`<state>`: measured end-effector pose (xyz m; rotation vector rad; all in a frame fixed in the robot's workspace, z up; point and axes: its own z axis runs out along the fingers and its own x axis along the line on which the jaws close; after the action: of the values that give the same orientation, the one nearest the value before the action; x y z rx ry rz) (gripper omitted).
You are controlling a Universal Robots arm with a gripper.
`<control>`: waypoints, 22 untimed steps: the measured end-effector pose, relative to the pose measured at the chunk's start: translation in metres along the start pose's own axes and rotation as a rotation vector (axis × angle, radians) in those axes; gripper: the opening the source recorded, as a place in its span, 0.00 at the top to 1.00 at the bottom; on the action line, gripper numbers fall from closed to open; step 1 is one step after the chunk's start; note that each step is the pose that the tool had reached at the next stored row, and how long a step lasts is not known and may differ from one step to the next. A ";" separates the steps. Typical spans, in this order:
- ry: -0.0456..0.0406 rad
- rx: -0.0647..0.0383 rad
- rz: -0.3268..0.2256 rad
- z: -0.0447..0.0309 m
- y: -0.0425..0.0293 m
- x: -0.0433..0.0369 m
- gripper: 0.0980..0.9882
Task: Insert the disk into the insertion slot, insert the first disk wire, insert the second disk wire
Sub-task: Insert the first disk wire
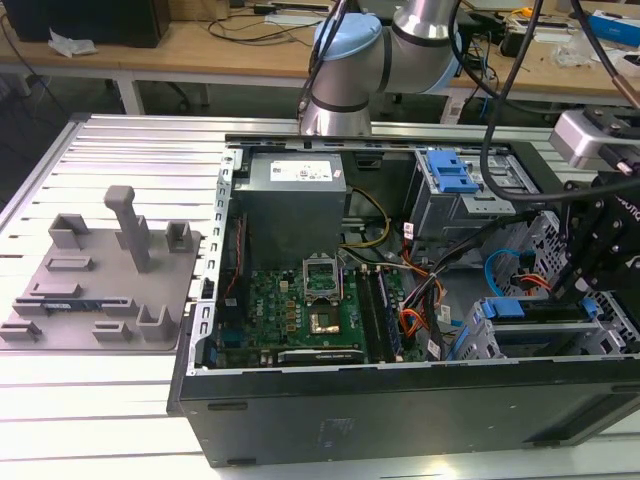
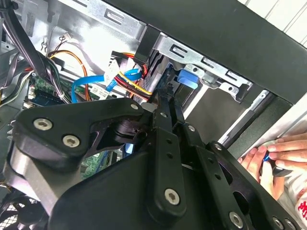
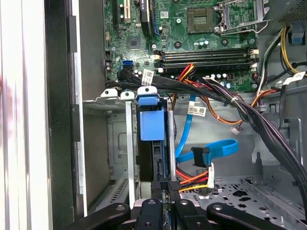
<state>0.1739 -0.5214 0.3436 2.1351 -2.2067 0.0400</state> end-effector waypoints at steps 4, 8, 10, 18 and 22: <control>-0.0002 0.000 0.000 0.0008 0.0000 -0.0001 0.93; 0.0001 0.000 0.000 0.0023 -0.0001 -0.0001 0.93; 0.0001 0.000 0.000 0.0024 -0.0001 -0.0001 0.93; 0.0005 0.000 0.000 -0.0018 0.0001 0.0000 0.93; -0.0016 0.000 0.000 -0.0016 -0.0001 0.0008 0.93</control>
<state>0.1740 -0.5221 0.3452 2.1361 -2.2073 0.0382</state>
